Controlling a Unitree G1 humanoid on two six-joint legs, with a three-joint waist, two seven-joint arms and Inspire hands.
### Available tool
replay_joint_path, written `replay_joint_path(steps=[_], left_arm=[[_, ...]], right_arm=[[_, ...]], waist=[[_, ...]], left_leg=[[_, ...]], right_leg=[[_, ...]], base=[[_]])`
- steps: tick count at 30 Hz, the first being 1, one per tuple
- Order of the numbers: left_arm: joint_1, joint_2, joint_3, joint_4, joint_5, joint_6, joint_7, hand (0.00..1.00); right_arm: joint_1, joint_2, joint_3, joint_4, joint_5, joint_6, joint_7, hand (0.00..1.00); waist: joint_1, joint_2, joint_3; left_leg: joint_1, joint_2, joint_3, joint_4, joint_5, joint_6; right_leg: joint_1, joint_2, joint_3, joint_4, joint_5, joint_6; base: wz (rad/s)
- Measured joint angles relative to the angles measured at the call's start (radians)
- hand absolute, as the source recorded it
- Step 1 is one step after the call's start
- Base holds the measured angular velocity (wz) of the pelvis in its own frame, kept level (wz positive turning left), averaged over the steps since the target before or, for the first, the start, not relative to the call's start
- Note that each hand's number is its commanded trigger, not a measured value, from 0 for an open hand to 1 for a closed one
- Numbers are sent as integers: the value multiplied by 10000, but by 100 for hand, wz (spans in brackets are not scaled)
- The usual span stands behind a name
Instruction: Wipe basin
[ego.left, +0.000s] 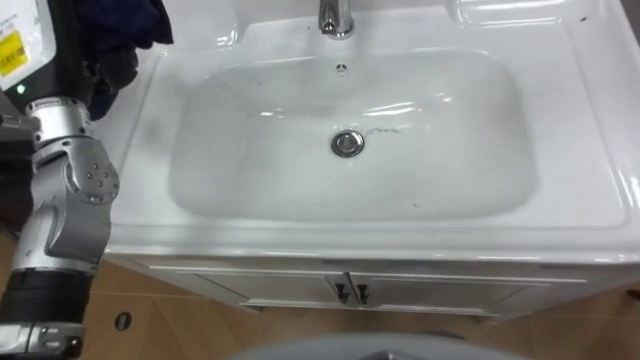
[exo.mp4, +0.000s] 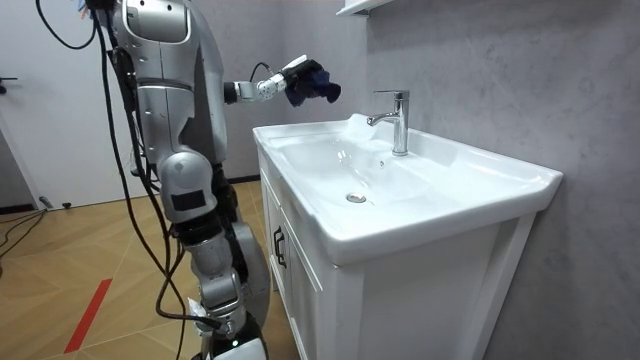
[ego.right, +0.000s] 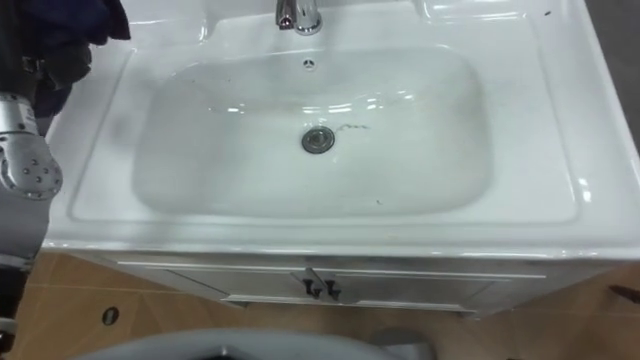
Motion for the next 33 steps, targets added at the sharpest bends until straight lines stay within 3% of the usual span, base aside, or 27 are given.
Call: replay_joint_path(steps=[2, 12, 19, 23, 33], left_arm=[[0, 0, 0, 0, -4, 0, 5, 100], [367, -3, 5, 0, -4, 48, 9, 100], [740, -106, 43, 4, -3, 255, 9, 100], [1059, -419, 43, 22, -7, 488, -99, 100], [1190, -522, 43, 538, -14, 827, -673, 100]], right_arm=[[-58, 56, -3, 3, -29, 169, -2, 0], [-46, 155, -152, -45, -640, 223, -177, 0], [66, 167, -392, -355, -761, 417, -415, 0], [157, 212, -405, -468, -763, 540, -369, 0], [171, 286, -397, -486, -811, 639, -296, 0]], waist=[[70, -9, 8], [192, -4, 10], [148, -7, 12], [154, -46, 24], [154, -68, 12]], left_leg=[[17, 1, -1, -11, 0, -1], [241, -4, 17, -264, 10, -17], [393, -7, -20, -350, 10, -18], [486, -9, -27, -367, 10, -18], [501, -25, -83, -385, 10, -17]], right_leg=[[-1, 7, 19, 1, 0, 0], [143, 34, 64, -41, 9, 13], [308, 35, 20, -53, 9, 14], [425, 45, 35, -219, 14, 23], [523, 39, -80, -354, 70, 69]], base=[[0], [-1], [0], [2], [1]])
